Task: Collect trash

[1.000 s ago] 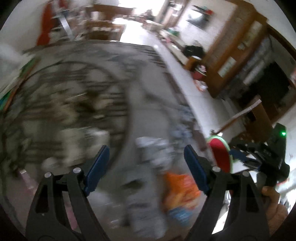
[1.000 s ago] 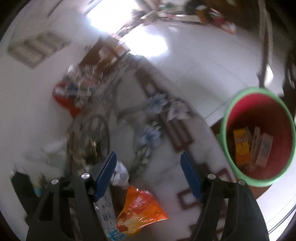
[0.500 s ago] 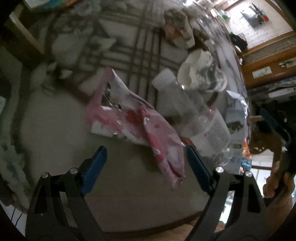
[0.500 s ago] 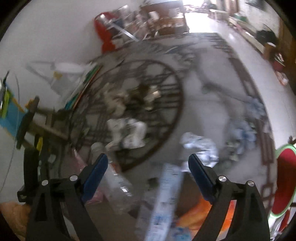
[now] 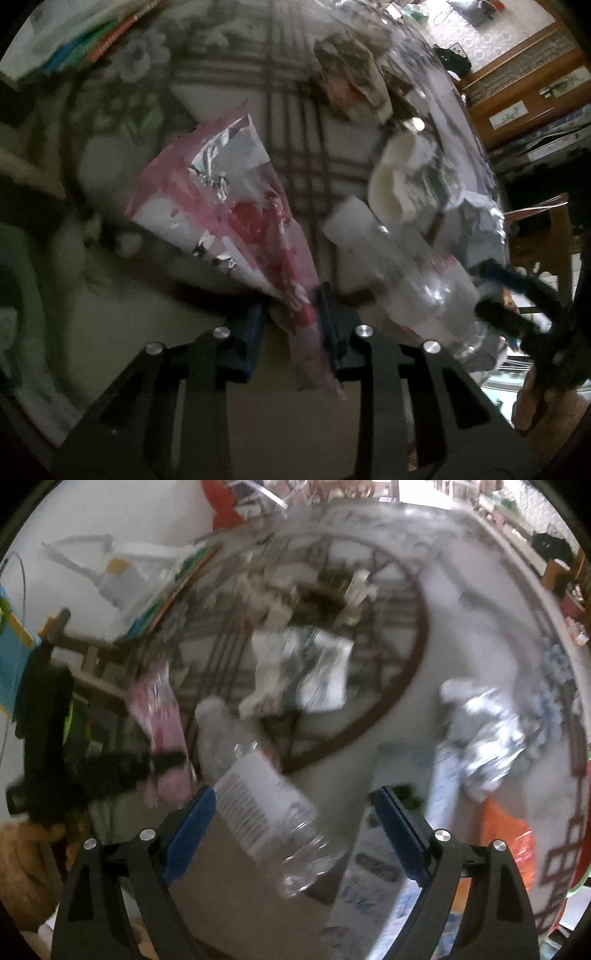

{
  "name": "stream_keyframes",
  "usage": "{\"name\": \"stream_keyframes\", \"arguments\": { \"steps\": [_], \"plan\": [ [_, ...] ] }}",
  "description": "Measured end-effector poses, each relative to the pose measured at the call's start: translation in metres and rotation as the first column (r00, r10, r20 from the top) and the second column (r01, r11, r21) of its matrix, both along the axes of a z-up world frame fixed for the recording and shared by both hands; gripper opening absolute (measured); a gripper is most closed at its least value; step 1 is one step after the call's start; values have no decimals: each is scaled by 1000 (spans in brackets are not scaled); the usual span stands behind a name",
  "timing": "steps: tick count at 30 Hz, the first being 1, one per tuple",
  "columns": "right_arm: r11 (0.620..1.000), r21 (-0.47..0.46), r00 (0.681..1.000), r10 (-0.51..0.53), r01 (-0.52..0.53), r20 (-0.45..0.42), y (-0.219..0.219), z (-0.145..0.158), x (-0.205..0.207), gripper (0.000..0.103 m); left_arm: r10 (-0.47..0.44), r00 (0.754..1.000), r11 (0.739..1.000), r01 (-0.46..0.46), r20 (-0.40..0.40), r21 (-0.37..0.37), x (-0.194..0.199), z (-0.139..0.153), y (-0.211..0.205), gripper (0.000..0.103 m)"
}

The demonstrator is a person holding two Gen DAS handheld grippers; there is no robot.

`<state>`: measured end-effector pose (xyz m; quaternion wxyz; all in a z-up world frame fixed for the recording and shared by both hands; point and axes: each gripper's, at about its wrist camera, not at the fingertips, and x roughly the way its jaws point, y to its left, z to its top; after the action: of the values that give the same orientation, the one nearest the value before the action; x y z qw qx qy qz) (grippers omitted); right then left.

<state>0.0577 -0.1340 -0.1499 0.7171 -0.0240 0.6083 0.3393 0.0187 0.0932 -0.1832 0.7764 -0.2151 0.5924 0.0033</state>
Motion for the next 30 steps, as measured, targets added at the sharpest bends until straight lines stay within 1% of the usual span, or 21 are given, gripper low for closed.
{"name": "stream_keyframes", "arguments": {
  "steps": [1, 2, 3, 5, 8, 10, 11, 12, 13, 14, 15, 19, 23, 24, 25, 26, 27, 30],
  "plan": [
    [1000, -3, 1000, 15, -15, -8, 4, -3, -3, 82, -3, 1000, 1000, 3, 7, 13, 1, 1, 4, 26],
    [999, -9, 999, 31, -32, -14, 8, -5, -7, 72, -3, 1000, 1000, 3, 11, 27, 1, 2, 8, 25],
    [998, -17, 998, 56, -57, -24, 15, -9, -11, 64, -1, 1000, 999, 0, 13, 36, 2, 1, 10, 25],
    [997, -6, 996, 77, -77, -38, 22, -10, -15, 60, 6, 1000, 999, -6, 11, 45, 3, 0, 14, 25],
    [995, -8, 994, 104, -104, -37, 31, -9, -20, 59, 17, 1000, 998, -18, 12, 53, 4, 0, 15, 26],
    [994, -10, 993, 113, -113, -40, 35, -8, -21, 61, 20, 1000, 998, -21, 18, 61, 3, 1, 14, 36],
    [993, -11, 993, 115, -115, -40, 36, -8, -22, 61, 23, 999, 998, -24, 22, 62, 0, 2, 16, 43],
    [993, -9, 992, 118, -119, -40, 39, -7, -22, 63, 29, 999, 998, -31, 31, 59, -1, 4, 17, 47],
    [993, 2, 992, 122, -122, -42, 40, -5, -21, 66, 34, 999, 998, -37, 38, 59, -2, 5, 18, 47],
    [992, 11, 992, 122, -122, -38, 42, -3, -21, 70, 41, 998, 997, -43, 42, 60, -3, 6, 19, 47],
    [992, 16, 992, 124, -124, -30, 44, -1, -19, 70, 48, 998, 997, -51, 46, 61, -3, 6, 21, 47],
    [989, -5, 989, 148, -148, -11, 55, 1, -18, 70, 66, 997, 996, -69, 42, 65, -5, 3, 26, 47],
    [985, -41, 986, 168, -168, -22, 67, -11, -19, 70, 77, 996, 994, -80, 33, 70, -6, -2, 31, 47],
    [984, -47, 985, 169, -170, -25, 68, -13, -20, 70, 77, 996, 994, -79, 36, 75, -6, -1, 31, 44],
    [984, -53, 985, 171, -173, -34, 68, -17, -21, 67, 70, 997, 994, -73, 37, 82, -5, -1, 30, 41],
    [984, -54, 985, 170, -172, -37, 67, -19, -22, 58, 65, 997, 994, -68, 36, 80, -4, -2, 29, 33],
    [985, -36, 985, 169, -170, -47, 66, -19, -22, 55, 64, 997, 995, -67, 38, 73, -4, -1, 28, 30],
    [991, 0, 990, 137, -137, -29, 60, -9, -18, 53, 63, 995, 994, -69, 80, 79, -5, 10, 26, 28]
  ]
}}
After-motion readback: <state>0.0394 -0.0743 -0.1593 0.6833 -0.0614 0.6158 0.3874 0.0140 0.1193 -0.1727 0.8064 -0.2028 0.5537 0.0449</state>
